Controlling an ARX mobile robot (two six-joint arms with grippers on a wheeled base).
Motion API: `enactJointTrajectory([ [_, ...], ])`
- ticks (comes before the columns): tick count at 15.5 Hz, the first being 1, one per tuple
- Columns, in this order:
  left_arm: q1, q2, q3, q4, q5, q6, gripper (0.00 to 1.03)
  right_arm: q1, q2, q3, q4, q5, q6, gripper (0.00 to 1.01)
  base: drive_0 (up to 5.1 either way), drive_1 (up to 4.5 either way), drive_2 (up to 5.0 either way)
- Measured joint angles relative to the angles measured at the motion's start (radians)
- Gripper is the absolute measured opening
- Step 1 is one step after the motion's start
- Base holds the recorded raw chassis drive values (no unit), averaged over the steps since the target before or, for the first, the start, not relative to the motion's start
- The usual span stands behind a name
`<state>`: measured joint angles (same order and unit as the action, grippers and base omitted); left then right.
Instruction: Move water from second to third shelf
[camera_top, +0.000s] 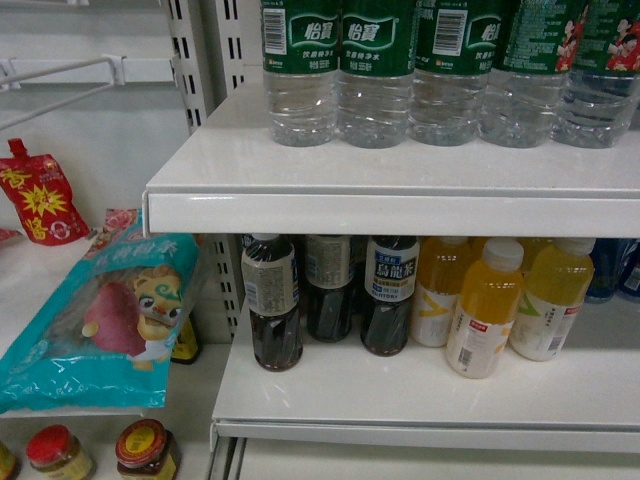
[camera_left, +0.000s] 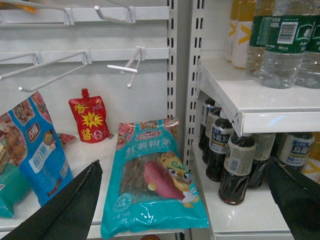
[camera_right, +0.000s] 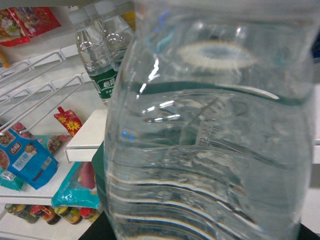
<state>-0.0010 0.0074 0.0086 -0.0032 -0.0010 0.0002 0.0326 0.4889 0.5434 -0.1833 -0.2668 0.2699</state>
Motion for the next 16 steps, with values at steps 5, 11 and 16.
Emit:
enactJointTrajectory([
  [5,0.000,0.000,0.000,0.000,0.000,0.000,0.98,0.148,0.318,0.071,0.216,0.132,-0.189,0.41,0.0,0.00,0.0],
  [11,0.000,0.000,0.000,0.000,0.000,0.000,0.98,0.235,0.681,0.267,0.335,0.160,-0.205,0.41,0.0,0.00,0.0],
  [16,0.000,0.000,0.000,0.000,0.000,0.000,0.98,0.284,0.834,0.381,0.352,0.193,-0.240,0.41,0.0,0.00,0.0],
])
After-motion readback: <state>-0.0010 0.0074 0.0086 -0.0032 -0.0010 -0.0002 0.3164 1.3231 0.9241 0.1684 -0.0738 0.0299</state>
